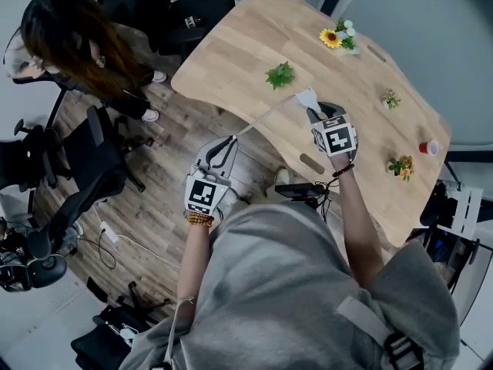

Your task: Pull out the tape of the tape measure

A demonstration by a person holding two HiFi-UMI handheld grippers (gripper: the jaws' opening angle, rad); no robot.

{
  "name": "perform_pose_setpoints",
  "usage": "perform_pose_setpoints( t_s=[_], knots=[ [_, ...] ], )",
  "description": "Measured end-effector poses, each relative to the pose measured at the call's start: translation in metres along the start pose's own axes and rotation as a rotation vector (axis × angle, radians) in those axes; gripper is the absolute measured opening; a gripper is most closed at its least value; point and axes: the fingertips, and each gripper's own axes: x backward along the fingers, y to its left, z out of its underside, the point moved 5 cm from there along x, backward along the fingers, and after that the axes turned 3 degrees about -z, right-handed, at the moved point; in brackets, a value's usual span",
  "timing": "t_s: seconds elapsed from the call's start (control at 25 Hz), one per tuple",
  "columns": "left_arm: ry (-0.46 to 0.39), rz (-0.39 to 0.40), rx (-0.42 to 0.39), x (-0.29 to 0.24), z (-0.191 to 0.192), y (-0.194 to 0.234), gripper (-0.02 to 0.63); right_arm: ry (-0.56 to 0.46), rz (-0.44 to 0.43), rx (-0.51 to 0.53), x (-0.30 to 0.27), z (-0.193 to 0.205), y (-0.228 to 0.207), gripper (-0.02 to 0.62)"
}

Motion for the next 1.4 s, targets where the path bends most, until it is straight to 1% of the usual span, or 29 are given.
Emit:
perform_pose_setpoints(
  t_s=[0.28, 0.44, 0.92, 1.12, 1.4],
  knots=[
    [0.0, 0.002, 0.001, 0.001, -0.001, 0.002, 0.037, 0.004, 0.004, -0.011, -0.003, 0.0, -0.002, 0.13],
    [-0.005, -0.021, 0.023, 0.003, 0.0, 0.012, 0.037, 0.005, 0.02, -0.032, -0.003, 0.001, -0.013, 0.13],
    [-0.002, -0.034, 0.018, 0.008, 0.0, 0.016, 0.035, 0.003, 0.032, -0.041, -0.001, 0.0, -0.017, 0.13],
    [-0.004, -0.069, 0.038, 0.017, 0.002, 0.025, 0.037, 0.007, 0.053, -0.052, 0.0, 0.003, -0.024, 0.13],
    [0.003, -0.077, 0.035, 0.02, 0.008, 0.024, 0.036, 0.011, 0.054, -0.044, 0.0, 0.007, -0.028, 0.13]
  ],
)
